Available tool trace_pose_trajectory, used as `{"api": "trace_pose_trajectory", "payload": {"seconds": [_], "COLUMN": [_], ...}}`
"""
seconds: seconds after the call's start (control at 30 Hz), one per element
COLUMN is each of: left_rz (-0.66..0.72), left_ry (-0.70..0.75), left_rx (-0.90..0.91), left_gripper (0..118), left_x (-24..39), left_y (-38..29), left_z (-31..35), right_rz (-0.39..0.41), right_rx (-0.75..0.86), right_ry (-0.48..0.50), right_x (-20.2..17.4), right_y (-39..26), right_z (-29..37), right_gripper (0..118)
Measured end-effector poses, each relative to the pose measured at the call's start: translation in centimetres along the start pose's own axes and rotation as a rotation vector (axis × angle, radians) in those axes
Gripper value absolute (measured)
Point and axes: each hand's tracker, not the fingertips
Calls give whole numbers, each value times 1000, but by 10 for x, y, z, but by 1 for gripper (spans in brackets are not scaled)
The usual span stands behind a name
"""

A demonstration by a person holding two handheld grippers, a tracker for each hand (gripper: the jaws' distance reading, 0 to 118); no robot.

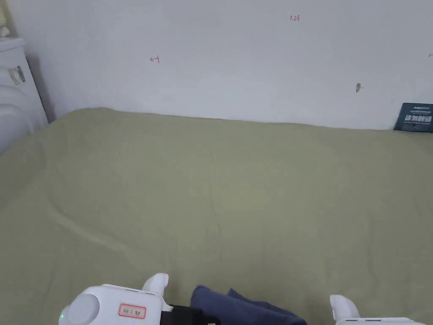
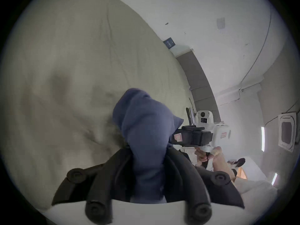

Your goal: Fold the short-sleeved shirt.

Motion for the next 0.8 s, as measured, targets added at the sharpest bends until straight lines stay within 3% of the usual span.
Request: {"api": "trace_pose_trajectory", "payload": {"seconds": [0.07,0.3,0.57,0.8], "left_rz": [3,-5,29,108], "left_ry": [27,190,337,395], "left_rx": [19,45,53,81], "left_gripper": [25,25,25,25], "left_x": [-14,-73,-159,-209], "left_y": [10,41,64,72], "left_z": [33,168,301,358], "right_rz": [55,108,56,26], "right_rx": [5,10,-36,-78], "right_ry": [-7,-12,12,32], "right_x": [-19,-99,-203,-238], "right_y": [5,18,15,12], "right_z": [-1,-56,-190,-248], "right_gripper": [0,0,0,0]}}
